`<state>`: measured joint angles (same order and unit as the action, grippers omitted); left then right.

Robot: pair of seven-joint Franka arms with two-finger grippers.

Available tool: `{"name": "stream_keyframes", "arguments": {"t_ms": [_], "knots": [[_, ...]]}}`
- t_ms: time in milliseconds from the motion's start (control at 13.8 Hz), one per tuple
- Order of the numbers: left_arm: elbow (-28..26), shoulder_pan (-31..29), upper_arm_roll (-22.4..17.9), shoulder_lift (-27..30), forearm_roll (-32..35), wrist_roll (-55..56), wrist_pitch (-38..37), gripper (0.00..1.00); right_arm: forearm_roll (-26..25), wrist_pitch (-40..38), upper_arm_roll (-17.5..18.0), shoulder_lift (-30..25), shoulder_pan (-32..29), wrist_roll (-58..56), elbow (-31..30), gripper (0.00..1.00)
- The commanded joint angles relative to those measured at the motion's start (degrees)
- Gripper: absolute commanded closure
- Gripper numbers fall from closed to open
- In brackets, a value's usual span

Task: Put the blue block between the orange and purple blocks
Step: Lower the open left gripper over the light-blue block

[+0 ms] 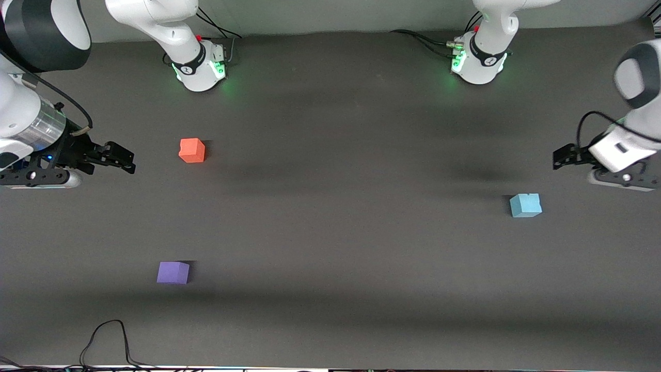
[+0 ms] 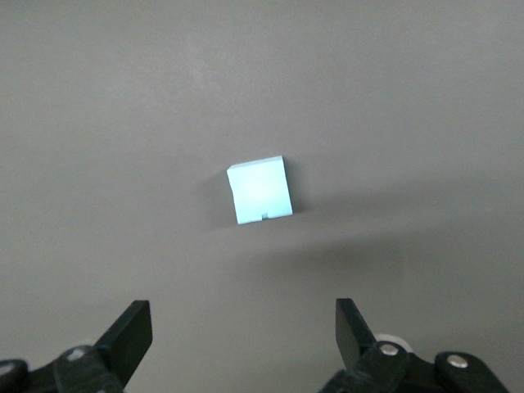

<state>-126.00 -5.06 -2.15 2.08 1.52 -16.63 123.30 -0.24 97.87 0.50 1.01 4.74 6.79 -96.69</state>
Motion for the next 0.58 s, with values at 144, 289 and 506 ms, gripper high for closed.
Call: {"name": "stream_keyframes", "arguments": {"t_ms": [144, 289, 506], "knots": [[-7.14, 0.23, 0.04, -3.82, 0.51, -0.07, 12.46, 0.00, 0.06, -0.66, 0.12, 0.31, -0.17, -0.55, 0.63, 0.00], [-10.56, 0.14, 0.04, -7.42, 0.51, -0.16, 22.28, 0.00, 0.06, -0.66, 0.12, 0.31, -0.17, -0.55, 0.62, 0.00], [-11.63, 0.14, 0.04, -12.88, 0.51, -0.16, 30.93, 0.00, 0.06, -0.66, 0.12, 0.31, -0.17, -0.55, 0.62, 0.00]]}}
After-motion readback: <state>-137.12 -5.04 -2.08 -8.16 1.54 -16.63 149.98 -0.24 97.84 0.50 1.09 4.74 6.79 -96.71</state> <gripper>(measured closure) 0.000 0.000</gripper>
